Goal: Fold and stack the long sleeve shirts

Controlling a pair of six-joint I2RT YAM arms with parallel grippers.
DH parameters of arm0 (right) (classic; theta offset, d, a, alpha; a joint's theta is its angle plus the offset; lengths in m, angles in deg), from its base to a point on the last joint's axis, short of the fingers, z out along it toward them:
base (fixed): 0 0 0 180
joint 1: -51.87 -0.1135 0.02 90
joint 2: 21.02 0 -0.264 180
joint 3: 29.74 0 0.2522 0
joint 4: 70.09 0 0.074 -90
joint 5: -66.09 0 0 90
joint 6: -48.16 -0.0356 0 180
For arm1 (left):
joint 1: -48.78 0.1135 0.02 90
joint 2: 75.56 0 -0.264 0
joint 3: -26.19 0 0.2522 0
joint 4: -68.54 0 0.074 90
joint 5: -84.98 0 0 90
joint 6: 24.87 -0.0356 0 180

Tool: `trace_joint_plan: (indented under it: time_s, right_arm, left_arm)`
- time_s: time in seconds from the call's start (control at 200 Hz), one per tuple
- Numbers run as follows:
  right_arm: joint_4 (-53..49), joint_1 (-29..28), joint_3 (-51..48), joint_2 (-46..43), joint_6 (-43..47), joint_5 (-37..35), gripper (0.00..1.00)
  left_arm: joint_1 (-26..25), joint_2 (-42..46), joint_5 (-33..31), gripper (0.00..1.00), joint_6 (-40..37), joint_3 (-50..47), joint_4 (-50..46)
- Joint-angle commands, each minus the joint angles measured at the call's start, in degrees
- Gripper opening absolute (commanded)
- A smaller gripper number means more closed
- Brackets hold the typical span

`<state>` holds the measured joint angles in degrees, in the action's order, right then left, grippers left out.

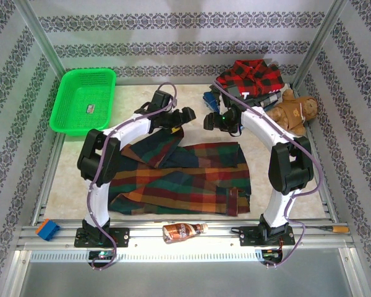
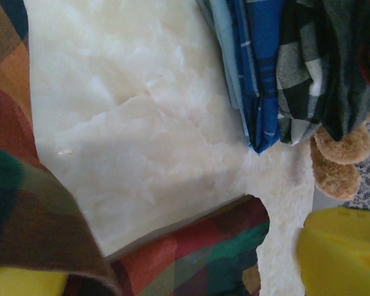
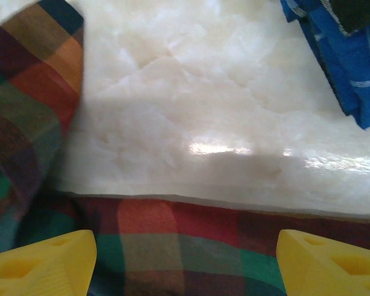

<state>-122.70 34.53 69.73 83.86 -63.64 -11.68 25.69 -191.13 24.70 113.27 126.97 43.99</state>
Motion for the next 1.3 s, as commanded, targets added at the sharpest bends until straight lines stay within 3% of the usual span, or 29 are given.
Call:
trace_joint_plan:
  time_s: [0.0,0.13,0.22,0.38,0.555,0.729,0.934,1.294]
  right_arm:
    - [3.9,0.4,3.2,0.9,-3.5,5.6,0.78]
    - [4.4,-0.6,8.4,3.9,-2.9,10.4,0.78]
    - [2.7,-2.5,14.0,6.8,0.3,12.9,0.78]
    - [-5.6,-8.7,27.4,14.1,9.8,11.3,0.78]
    - [-12.5,-16.0,40.0,23.1,20.2,0.2,0.80]
    - [-17.0,-21.0,54.9,34.1,25.1,-12.2,0.80]
    - [-14.3,-25.1,60.9,42.3,33.8,-28.4,0.82]
    - [-14.1,-25.9,63.2,48.9,39.8,-35.3,0.84]
  left_arm:
    - [1.5,6.7,-1.4,1.00,-1.8,-1.9,1.6]
    - [2.4,11.5,-5.9,1.00,-5.5,-3.2,-6.7]
    - [4.5,17.5,-11.3,1.00,-4.1,-7.9,-9.3]
    - [10.9,28.8,-14.2,1.00,-1.3,-18.5,-11.1]
    - [16.1,34.4,-7.7,1.00,-4.3,-26.6,-10.5]
    - [18.3,32.4,-2.7,1.00,-5.6,-30.3,-11.8]
    - [18.7,29.1,-0.1,1.00,-5.1,-36.8,-9.6]
    - [19.1,26.3,1.7,1.00,-7.0,-42.9,-6.4]
